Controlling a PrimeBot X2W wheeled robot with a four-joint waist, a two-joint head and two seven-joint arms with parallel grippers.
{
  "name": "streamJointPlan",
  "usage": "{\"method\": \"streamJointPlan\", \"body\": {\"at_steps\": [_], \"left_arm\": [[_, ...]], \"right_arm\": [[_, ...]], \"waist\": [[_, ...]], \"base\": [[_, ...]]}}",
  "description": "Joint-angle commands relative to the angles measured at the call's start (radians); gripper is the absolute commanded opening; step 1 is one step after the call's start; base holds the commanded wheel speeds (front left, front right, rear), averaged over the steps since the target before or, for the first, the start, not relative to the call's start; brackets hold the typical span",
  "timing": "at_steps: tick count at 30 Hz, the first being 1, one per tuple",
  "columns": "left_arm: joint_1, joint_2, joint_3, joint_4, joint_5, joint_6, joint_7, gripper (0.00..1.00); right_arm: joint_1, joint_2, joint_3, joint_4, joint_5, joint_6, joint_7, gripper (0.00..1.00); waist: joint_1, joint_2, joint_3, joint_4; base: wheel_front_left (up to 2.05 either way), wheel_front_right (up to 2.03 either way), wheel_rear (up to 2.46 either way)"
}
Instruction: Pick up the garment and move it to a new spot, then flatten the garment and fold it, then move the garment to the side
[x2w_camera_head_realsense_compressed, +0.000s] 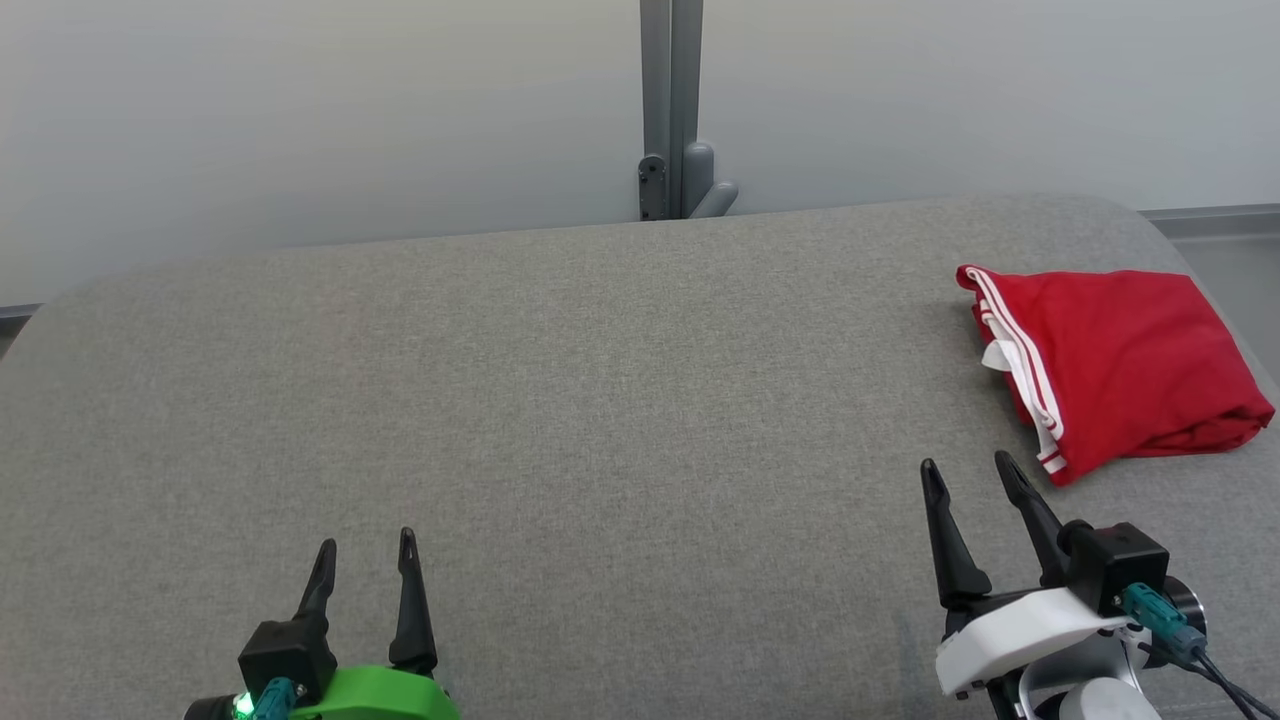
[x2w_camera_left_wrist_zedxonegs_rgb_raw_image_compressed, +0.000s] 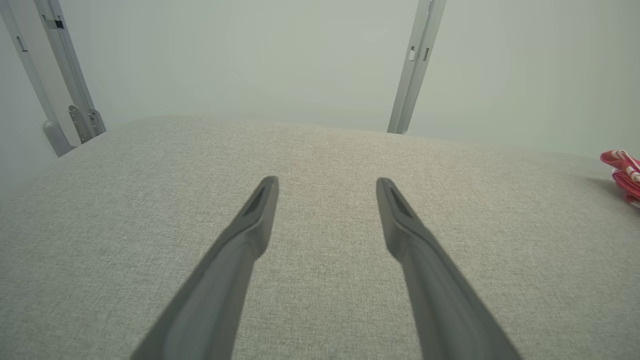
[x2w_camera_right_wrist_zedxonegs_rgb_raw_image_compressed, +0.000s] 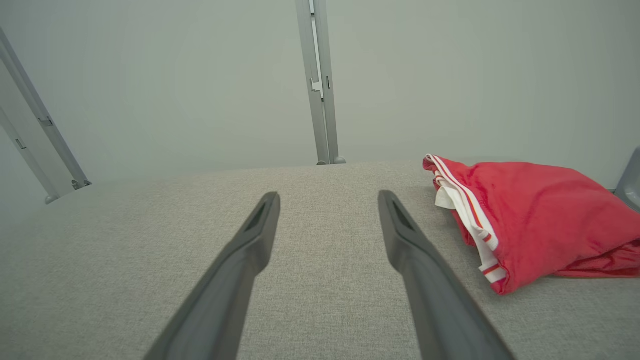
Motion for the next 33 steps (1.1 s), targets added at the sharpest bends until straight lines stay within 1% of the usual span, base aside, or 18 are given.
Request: {"method": "streamJointPlan", "body": {"at_steps": [1,6,7,11,21,33], "left_arm": [[0.013,0.003,0.001,-0.001,-0.003,-0.006,-0.002,1.00],[0.015,0.002,0.000,-0.006,0.005,-0.003,-0.002,1.00],[0.002,0.000,-0.001,-0.003,0.001,-0.001,0.000,0.00],[0.009,-0.001,0.000,0.029,-0.007,-0.002,0.009,0.00],[-0.027,-0.001,0.019,0.035,-0.195,-0.030,0.050,0.00],[-0.064,-0.001,0.037,0.040,-0.391,-0.060,0.091,0.00]], "right_arm": [[0.012,0.000,-0.001,-0.003,0.000,-0.001,-0.004,1.00],[0.016,-0.001,-0.001,-0.002,0.002,-0.001,-0.008,1.00],[0.005,0.000,0.000,0.000,0.000,0.000,0.000,0.00],[0.017,0.003,0.001,0.031,0.010,0.000,0.003,0.00],[-0.005,-0.001,-0.040,0.044,0.207,0.000,0.053,0.00],[-0.028,-0.005,-0.083,0.058,0.412,0.000,0.106,0.00]], "waist": [[0.0000,0.0000,-0.001,0.001],[0.0000,0.0000,-0.003,0.006],[0.0000,0.0000,-0.003,0.006],[0.0000,0.0000,-0.003,0.006],[0.0000,0.0000,0.002,0.001],[0.0000,0.0000,0.008,-0.004]], "base": [[0.00,0.00,0.00],[0.00,0.00,0.00],[0.00,0.00,0.00],[0.00,0.00,0.00],[0.00,0.00,0.00],[0.00,0.00,0.00]]}}
